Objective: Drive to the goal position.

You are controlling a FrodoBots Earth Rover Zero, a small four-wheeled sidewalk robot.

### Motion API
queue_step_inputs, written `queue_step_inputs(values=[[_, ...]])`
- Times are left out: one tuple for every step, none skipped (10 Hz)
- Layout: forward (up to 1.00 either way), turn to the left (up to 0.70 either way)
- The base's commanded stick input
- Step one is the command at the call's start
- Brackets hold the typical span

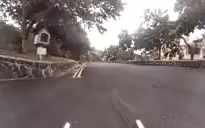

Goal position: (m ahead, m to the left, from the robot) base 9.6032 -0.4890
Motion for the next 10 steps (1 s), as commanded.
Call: queue_step_inputs(values=[[0.7,0.0],[0.7,0.0],[0.7,0.0],[0.7,0.0],[0.7,0.0],[0.7,0.0],[0.7,0.0],[0.7,0.0],[0.7,0.0],[0.7,0.0]])
